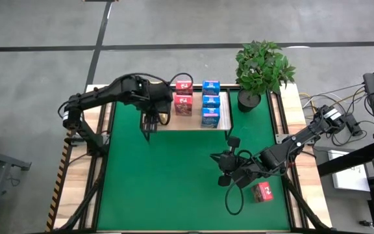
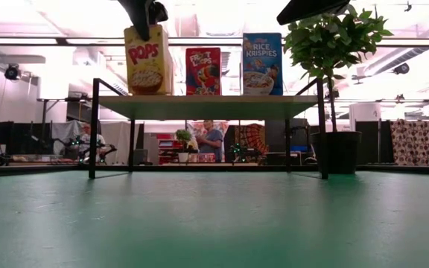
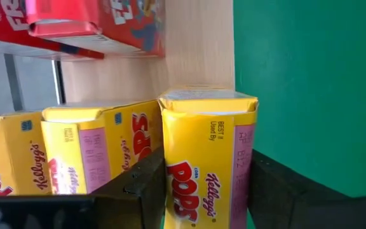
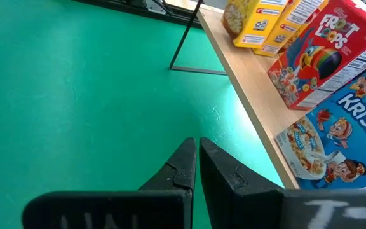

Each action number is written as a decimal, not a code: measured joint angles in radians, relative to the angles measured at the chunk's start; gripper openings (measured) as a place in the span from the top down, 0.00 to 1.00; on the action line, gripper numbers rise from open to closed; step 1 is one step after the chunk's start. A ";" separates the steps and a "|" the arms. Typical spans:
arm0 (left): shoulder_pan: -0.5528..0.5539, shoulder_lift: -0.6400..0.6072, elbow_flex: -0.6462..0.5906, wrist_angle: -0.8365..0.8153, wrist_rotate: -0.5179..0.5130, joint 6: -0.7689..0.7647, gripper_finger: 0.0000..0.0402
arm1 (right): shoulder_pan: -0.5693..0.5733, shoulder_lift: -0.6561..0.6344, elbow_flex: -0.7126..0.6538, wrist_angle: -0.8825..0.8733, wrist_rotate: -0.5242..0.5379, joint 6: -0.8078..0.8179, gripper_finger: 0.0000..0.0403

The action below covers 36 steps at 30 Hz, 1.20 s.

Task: Stack cereal on shelf
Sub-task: Put the yellow cereal box on the shelf aligned with the other yellow cereal boxes, then put the red cereal box on the shelf aligned with the other red cereal boxes

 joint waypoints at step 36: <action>-0.158 -0.109 0.113 0.200 0.031 -0.136 0.52 | 0.000 0.000 0.000 0.031 0.001 -0.010 0.97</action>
